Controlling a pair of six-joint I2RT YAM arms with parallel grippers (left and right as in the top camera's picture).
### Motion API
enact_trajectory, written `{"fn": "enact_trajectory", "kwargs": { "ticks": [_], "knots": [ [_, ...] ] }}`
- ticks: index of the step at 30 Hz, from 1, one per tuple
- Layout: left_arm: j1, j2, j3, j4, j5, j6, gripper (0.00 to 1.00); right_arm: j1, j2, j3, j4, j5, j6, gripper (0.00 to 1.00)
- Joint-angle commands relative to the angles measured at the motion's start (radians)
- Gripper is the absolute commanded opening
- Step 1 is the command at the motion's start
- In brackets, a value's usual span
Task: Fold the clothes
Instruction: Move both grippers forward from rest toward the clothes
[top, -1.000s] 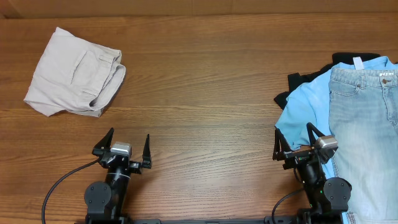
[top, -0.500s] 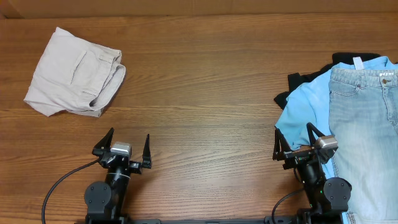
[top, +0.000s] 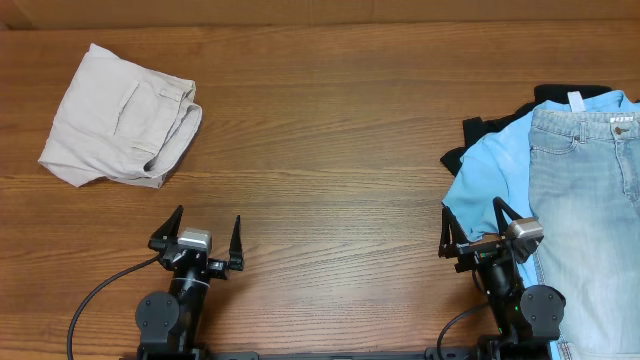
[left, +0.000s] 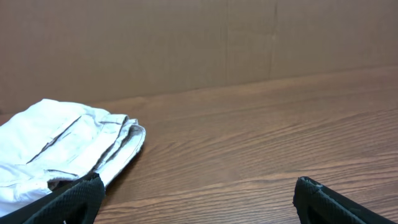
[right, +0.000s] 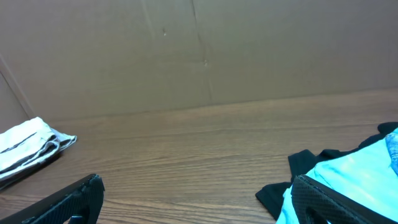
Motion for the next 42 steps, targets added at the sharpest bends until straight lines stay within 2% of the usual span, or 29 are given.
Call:
{"fn": "enact_trajectory", "kwargs": {
  "ticks": [1, 14, 19, 24, 29, 33, 37, 42],
  "knots": [
    [0.005, -0.009, -0.003, -0.002, 0.005, -0.009, 1.00, -0.002, -0.012, -0.011, 0.006, -0.001, -0.003, 1.00],
    [0.005, -0.009, -0.003, -0.002, 0.005, -0.009, 1.00, -0.002, -0.012, -0.011, 0.006, -0.001, -0.003, 1.00],
    [0.005, -0.008, -0.003, -0.006, 0.006, -0.010, 1.00, -0.002, -0.012, -0.011, 0.067, -0.025, -0.003, 1.00],
    [0.005, -0.003, -0.003, -0.001, 0.017, -0.062, 1.00, -0.002, -0.012, -0.011, 0.071, -0.069, -0.002, 1.00],
    [0.005, -0.003, 0.009, 0.104, 0.127, -0.121, 1.00, -0.002, -0.012, -0.001, 0.059, -0.170, 0.064, 1.00],
    [0.005, -0.003, 0.064, 0.186, 0.133, -0.151, 1.00, -0.002, -0.012, 0.062, 0.059, -0.224, 0.104, 1.00],
    [0.005, 0.028, 0.203, 0.068, 0.133, -0.151, 1.00, -0.002, -0.010, 0.164, -0.002, -0.320, 0.103, 1.00],
    [0.006, 0.191, 0.466, -0.162, 0.068, -0.147, 1.00, -0.002, 0.073, 0.348, -0.294, -0.247, 0.099, 1.00]
  ]
}}
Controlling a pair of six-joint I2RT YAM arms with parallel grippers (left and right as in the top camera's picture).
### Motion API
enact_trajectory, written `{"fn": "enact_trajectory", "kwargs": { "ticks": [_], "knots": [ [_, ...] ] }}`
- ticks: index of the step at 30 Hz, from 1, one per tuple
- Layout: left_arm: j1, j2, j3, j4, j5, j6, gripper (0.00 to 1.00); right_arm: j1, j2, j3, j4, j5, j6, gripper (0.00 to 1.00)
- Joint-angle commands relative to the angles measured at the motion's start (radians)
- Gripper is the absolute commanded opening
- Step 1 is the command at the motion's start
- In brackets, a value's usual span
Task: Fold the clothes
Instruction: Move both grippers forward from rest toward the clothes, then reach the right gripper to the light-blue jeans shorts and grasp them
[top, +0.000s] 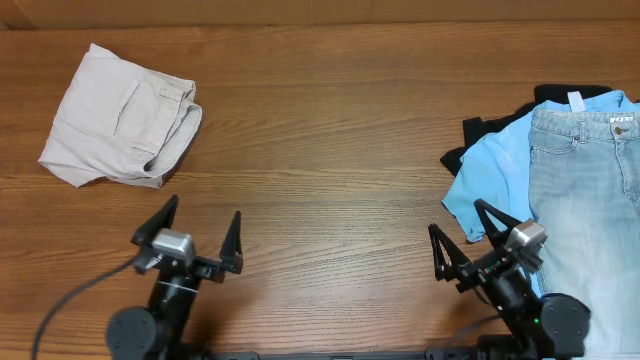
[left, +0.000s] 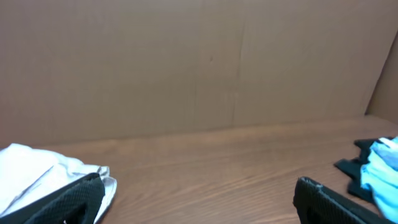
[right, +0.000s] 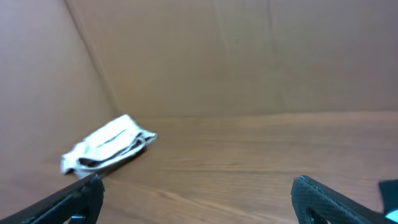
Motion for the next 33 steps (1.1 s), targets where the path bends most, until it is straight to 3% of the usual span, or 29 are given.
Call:
{"fn": "enact_trajectory", "kwargs": {
  "ticks": [1, 6, 12, 17, 21, 26, 33],
  "knots": [
    [0.006, 0.142, 0.207, -0.090, -0.052, -0.011, 1.00, -0.002, 0.093, 0.139, -0.125, 0.049, 0.011, 1.00],
    [0.005, 0.473, 0.533, -0.325, -0.082, 0.003, 1.00, -0.002, 0.385, 0.354, -0.302, 0.095, 0.011, 1.00],
    [0.005, 0.882, 0.937, -0.711, -0.070, 0.002, 1.00, -0.002, 0.845, 0.679, -0.494, 0.094, 0.007, 1.00],
    [0.005, 1.115, 1.183, -0.902, -0.071, 0.002, 1.00, -0.002, 1.162, 0.962, -0.635, 0.095, 0.008, 1.00],
    [0.006, 1.203, 1.294, -1.003, -0.067, 0.013, 1.00, -0.026, 1.329, 1.099, -0.637, 0.122, -0.060, 1.00],
    [0.006, 1.223, 1.315, -1.047, -0.028, 0.009, 1.00, -0.161, 1.505, 1.139, -0.537, 0.288, 0.015, 0.99],
    [0.005, 1.223, 1.315, -1.086, -0.029, 0.009, 1.00, -0.334, 1.777, 1.139, -0.392, 0.345, 0.015, 0.79]
  ]
}}
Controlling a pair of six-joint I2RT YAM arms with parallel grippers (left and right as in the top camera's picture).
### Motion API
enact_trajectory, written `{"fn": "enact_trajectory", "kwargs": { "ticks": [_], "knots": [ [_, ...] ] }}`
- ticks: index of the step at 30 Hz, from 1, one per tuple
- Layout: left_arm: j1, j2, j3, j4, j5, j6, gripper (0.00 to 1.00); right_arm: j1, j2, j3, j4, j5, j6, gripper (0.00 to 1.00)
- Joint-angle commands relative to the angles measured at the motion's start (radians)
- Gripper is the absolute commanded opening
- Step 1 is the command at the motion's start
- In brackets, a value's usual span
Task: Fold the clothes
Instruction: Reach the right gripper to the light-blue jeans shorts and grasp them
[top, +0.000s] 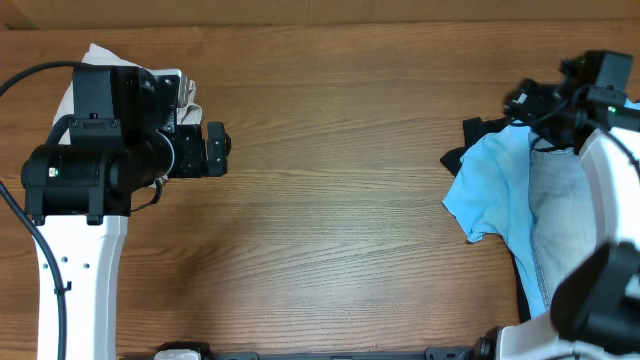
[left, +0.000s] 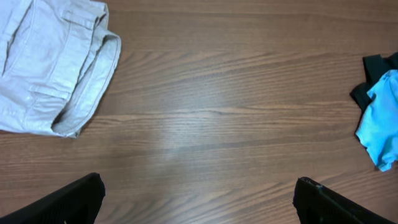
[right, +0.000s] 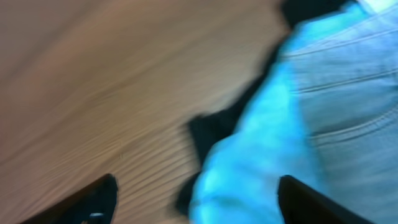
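Observation:
Folded beige shorts (left: 53, 62) lie at the table's far left, mostly hidden under my left arm in the overhead view, with only an edge (top: 186, 92) showing. At the right sits a loose pile: a light blue shirt (top: 490, 190), pale jeans (top: 575, 230) on top of it, and a black garment (top: 470, 135) underneath. My left gripper (left: 199, 202) hangs high over bare wood to the right of the shorts, open and empty. My right gripper (right: 196, 199) is open over the shirt's (right: 249, 162) left edge, holding nothing. That view is blurred.
The wooden table (top: 330, 220) stretches between the shorts and the pile. A brown cardboard wall (top: 300, 12) runs along the far edge. The left arm's cable (top: 20, 85) loops at the left side.
Both arms have left the front edge and stand raised, the left beside the beige shorts, the right over the far left part of the pile. Both wrist cameras now look down. Both grippers stay open.
Both grippers sat low at the table's front edge, open, facing the back wall. Then they were slightly shifted and turned, still low. Now they are raised over the table, each by its own garments, and no cloth has moved.

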Motion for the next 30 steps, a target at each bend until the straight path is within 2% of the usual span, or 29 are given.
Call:
{"fn": "enact_trajectory", "kwargs": {
  "ticks": [1, 6, 10, 12, 15, 17, 23, 27, 29, 30],
  "knots": [
    [0.005, 0.003, 0.028, -0.002, 0.017, 0.008, 1.00, -0.049, 0.113, 0.017, 0.048, 0.049, 0.002, 0.78],
    [0.005, 0.005, 0.028, -0.014, 0.017, 0.008, 1.00, -0.060, 0.223, 0.017, 0.131, 0.137, -0.005, 0.77],
    [0.005, 0.011, 0.028, -0.039, 0.017, 0.008, 1.00, -0.059, 0.295, 0.017, 0.163, 0.165, -0.029, 0.72],
    [0.005, 0.013, 0.027, -0.051, 0.017, 0.008, 1.00, -0.059, 0.315, 0.017, 0.161, 0.192, -0.028, 0.64],
    [0.005, 0.013, 0.027, -0.064, 0.017, 0.008, 1.00, -0.060, 0.333, 0.017, 0.150, 0.240, -0.028, 0.58],
    [0.005, 0.013, 0.027, -0.069, 0.017, 0.008, 1.00, -0.060, 0.338, 0.017, 0.136, 0.251, -0.027, 0.49],
    [0.005, 0.013, 0.027, -0.068, 0.017, 0.008, 1.00, -0.060, 0.339, 0.017, 0.127, 0.290, -0.028, 0.48],
    [0.005, 0.013, 0.027, -0.069, 0.017, 0.008, 1.00, -0.060, 0.339, 0.017, 0.110, 0.342, -0.028, 0.37],
    [0.005, 0.013, 0.027, -0.069, 0.017, 0.008, 1.00, -0.065, 0.338, 0.017, 0.106, 0.351, -0.028, 0.22],
    [0.005, 0.013, 0.027, -0.069, 0.017, 0.008, 1.00, -0.069, 0.336, 0.017, 0.106, 0.348, -0.027, 0.20]
  ]
}}
